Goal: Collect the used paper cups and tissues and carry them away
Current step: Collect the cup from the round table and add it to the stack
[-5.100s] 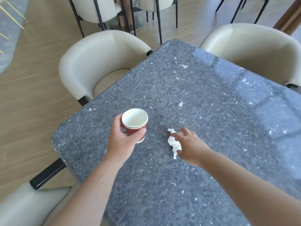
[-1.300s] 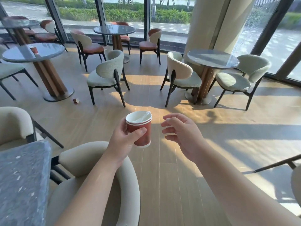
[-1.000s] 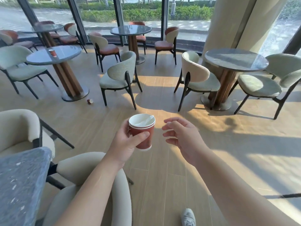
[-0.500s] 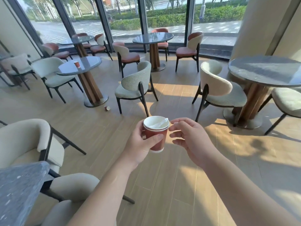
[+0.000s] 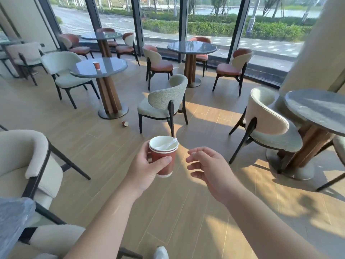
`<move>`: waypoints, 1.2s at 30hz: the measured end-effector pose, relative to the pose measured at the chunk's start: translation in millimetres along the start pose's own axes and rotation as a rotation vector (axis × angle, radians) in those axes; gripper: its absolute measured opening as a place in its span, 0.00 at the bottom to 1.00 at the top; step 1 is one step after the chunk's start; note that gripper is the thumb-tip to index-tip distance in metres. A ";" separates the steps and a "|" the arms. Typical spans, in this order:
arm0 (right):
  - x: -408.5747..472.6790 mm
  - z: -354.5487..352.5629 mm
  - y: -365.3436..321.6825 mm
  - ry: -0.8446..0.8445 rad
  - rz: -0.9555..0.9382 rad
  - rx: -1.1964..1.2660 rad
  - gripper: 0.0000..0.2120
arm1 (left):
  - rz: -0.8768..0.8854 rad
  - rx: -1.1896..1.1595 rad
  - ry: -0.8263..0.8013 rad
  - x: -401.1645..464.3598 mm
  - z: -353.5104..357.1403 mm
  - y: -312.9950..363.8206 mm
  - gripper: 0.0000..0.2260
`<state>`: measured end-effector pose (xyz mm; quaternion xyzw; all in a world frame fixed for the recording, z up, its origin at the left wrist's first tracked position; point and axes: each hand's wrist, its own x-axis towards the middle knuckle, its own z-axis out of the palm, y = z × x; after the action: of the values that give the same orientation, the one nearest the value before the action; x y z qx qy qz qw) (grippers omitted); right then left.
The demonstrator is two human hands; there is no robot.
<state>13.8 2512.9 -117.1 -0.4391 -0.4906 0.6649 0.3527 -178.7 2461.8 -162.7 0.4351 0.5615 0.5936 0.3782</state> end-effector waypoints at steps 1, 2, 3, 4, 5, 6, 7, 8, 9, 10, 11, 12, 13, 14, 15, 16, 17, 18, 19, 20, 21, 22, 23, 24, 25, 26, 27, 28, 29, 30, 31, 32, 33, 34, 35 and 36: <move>18.8 12.1 -3.3 -0.003 0.005 -0.020 0.08 | -0.004 -0.007 0.016 15.5 -11.2 -3.6 0.27; 37.6 25.5 -7.5 -0.007 0.009 -0.042 0.08 | -0.009 -0.010 0.032 31.3 -23.5 -6.3 0.26; 57.4 40.2 -12.8 -0.015 0.006 -0.061 0.08 | -0.011 -0.014 0.046 48.4 -37.4 -8.0 0.24; 77.7 55.7 -19.0 -0.028 -0.001 -0.079 0.08 | -0.011 -0.021 0.059 66.0 -52.2 -9.4 0.23; 97.5 70.9 -25.3 -0.042 -0.009 -0.096 0.08 | -0.012 -0.034 0.074 83.2 -67.1 -11.1 0.23; 116.0 85.8 -31.5 -0.058 -0.014 -0.110 0.07 | -0.015 -0.051 0.094 99.5 -81.9 -13.1 0.24; 133.9 100.1 -37.1 -0.077 -0.018 -0.123 0.07 | -0.018 -0.065 0.113 115.1 -95.9 -15.2 0.26; 150.7 112.8 -42.2 -0.095 -0.026 -0.129 0.07 | -0.020 -0.074 0.127 130.4 -108.9 -16.5 0.28; 166.4 123.6 -46.4 -0.110 -0.035 -0.125 0.07 | -0.019 -0.075 0.134 145.6 -120.3 -17.0 0.28; 181.4 132.7 -49.4 -0.120 -0.042 -0.114 0.07 | -0.018 -0.071 0.135 160.8 -130.1 -17.0 0.29; 195.8 140.7 -51.6 -0.126 -0.047 -0.099 0.07 | -0.012 -0.064 0.134 175.4 -138.5 -17.1 0.29; 209.2 148.0 -52.9 -0.129 -0.047 -0.088 0.07 | -0.003 -0.055 0.133 188.7 -145.5 -17.5 0.29; 221.5 154.5 -53.7 -0.130 -0.042 -0.081 0.07 | 0.002 -0.044 0.134 200.9 -151.6 -18.0 0.29; 233.4 160.4 -54.2 -0.133 -0.032 -0.078 0.07 | 0.000 -0.033 0.139 211.8 -156.8 -18.4 0.29; 244.5 165.7 -54.6 -0.137 -0.022 -0.074 0.08 | -0.003 -0.020 0.142 221.7 -161.6 -19.2 0.29; 255.8 170.7 -55.1 -0.144 -0.014 -0.071 0.08 | -0.005 -0.008 0.144 231.2 -166.5 -20.2 0.29; 267.8 175.3 -56.1 -0.155 -0.010 -0.069 0.08 | -0.009 0.001 0.149 240.8 -171.4 -21.6 0.28; 280.6 179.2 -57.3 -0.166 -0.008 -0.064 0.08 | -0.015 0.006 0.160 250.7 -176.0 -23.5 0.28; 294.0 183.3 -59.1 -0.173 -0.006 -0.058 0.08 | -0.024 0.011 0.174 260.6 -180.7 -25.8 0.28; 307.7 187.1 -61.3 -0.179 -0.006 -0.053 0.09 | -0.033 0.016 0.187 270.6 -184.8 -28.8 0.28; 321.4 190.0 -63.0 -0.183 -0.004 -0.047 0.10 | -0.043 0.020 0.197 280.4 -187.8 -32.1 0.28; 335.7 192.8 -64.1 -0.187 -0.001 -0.040 0.11 | -0.052 0.025 0.202 290.5 -190.3 -35.5 0.28; 349.9 195.0 -64.6 -0.193 0.004 -0.033 0.12 | -0.062 0.031 0.205 300.9 -192.4 -38.7 0.27; 365.1 196.4 -64.0 -0.203 0.009 -0.029 0.11 | -0.072 0.035 0.214 312.2 -194.0 -42.2 0.27; 381.3 197.6 -63.3 -0.215 0.015 -0.027 0.09 | -0.082 0.036 0.227 324.5 -196.0 -45.7 0.27; 398.4 199.1 -62.4 -0.228 0.021 -0.024 0.09 | -0.092 0.035 0.243 337.6 -198.5 -49.4 0.28; 416.6 200.4 -62.2 -0.240 0.026 -0.019 0.08 | -0.102 0.036 0.259 351.9 -201.2 -52.8 0.29; 435.7 201.7 -63.0 -0.252 0.030 -0.011 0.08 | -0.110 0.040 0.273 367.4 -203.3 -55.7 0.29; 455.9 203.2 -64.7 -0.264 0.033 -0.001 0.08 | -0.115 0.046 0.286 384.0 -205.0 -58.2 0.29; 476.5 204.3 -67.2 -0.277 0.037 0.009 0.08 | -0.119 0.046 0.297 401.4 -206.2 -60.2 0.29; 497.5 205.6 -70.9 -0.290 0.043 0.016 0.07 | -0.127 0.039 0.309 419.7 -207.0 -61.9 0.29; 518.3 207.0 -75.4 -0.304 0.053 0.020 0.07 | -0.137 0.034 0.322 438.2 -207.2 -63.3 0.29; 538.7 208.1 -80.5 -0.316 0.067 0.024 0.07 | -0.149 0.036 0.334 456.7 -207.0 -63.9 0.28; 558.9 209.3 -85.9 -0.326 0.081 0.027 0.07 | -0.160 0.044 0.344 475.2 -206.8 -63.6 0.28; 577.6 210.6 -91.3 -0.336 0.093 0.029 0.08 | -0.169 0.053 0.354 492.4 -207.1 -62.7 0.28; 595.5 212.3 -96.6 -0.350 0.101 0.027 0.10 | -0.174 0.063 0.368 508.8 -208.3 -61.9 0.27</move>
<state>-397.7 3002.0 -137.6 -0.3358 -0.5131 0.7545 0.2338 -547.8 2873.7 -175.7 0.2807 0.6748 0.6104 0.3056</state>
